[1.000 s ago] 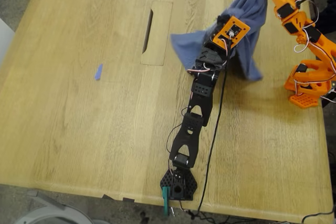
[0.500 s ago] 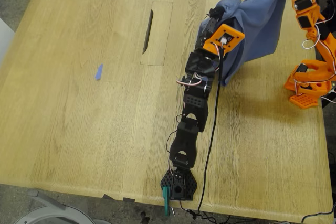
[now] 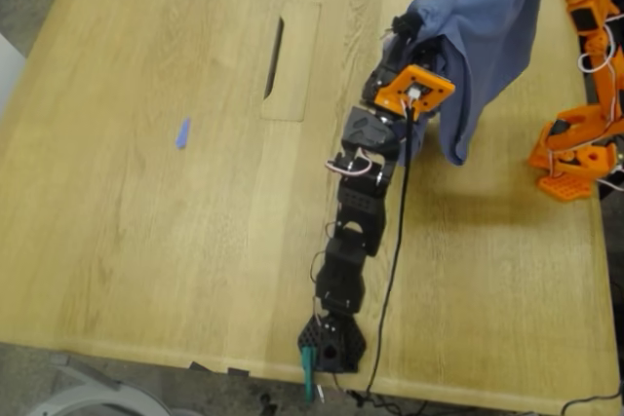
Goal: Fold a T-shirt
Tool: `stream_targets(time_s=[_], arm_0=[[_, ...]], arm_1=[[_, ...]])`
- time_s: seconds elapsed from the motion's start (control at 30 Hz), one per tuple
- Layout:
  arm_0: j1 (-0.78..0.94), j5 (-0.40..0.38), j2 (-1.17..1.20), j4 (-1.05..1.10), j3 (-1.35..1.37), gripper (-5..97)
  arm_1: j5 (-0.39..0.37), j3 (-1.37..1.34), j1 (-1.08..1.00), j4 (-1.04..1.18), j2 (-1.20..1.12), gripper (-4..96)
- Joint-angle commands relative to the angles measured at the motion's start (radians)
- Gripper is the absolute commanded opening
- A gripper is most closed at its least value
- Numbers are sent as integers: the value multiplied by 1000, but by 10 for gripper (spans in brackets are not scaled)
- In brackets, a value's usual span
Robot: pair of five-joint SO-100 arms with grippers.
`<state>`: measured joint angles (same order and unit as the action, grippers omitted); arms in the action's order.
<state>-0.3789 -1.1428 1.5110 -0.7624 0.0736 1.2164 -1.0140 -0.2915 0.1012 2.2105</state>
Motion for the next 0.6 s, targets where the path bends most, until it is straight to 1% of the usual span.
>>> stream_targets(time_s=[0.0,0.1,0.17,0.23,0.33,0.43,0.57], arm_0=[[-11,-32,210,61,8,0],[-32,-83,215,84,14,0],[-32,-121,215,138,18,0],[-32,-140,227,143,21,0],[-32,-152,242,137,29,0],[-32,-173,252,135,29,0],[-44,-201,278,110,29,-1]], arm_1=[[15,117,61,44,-21,-2],[25,241,140,115,-98,-2],[34,341,198,167,-160,-2],[51,414,270,202,-209,-2],[83,420,390,222,-224,-2],[98,417,477,230,-238,-2],[103,414,526,261,-238,-2]])
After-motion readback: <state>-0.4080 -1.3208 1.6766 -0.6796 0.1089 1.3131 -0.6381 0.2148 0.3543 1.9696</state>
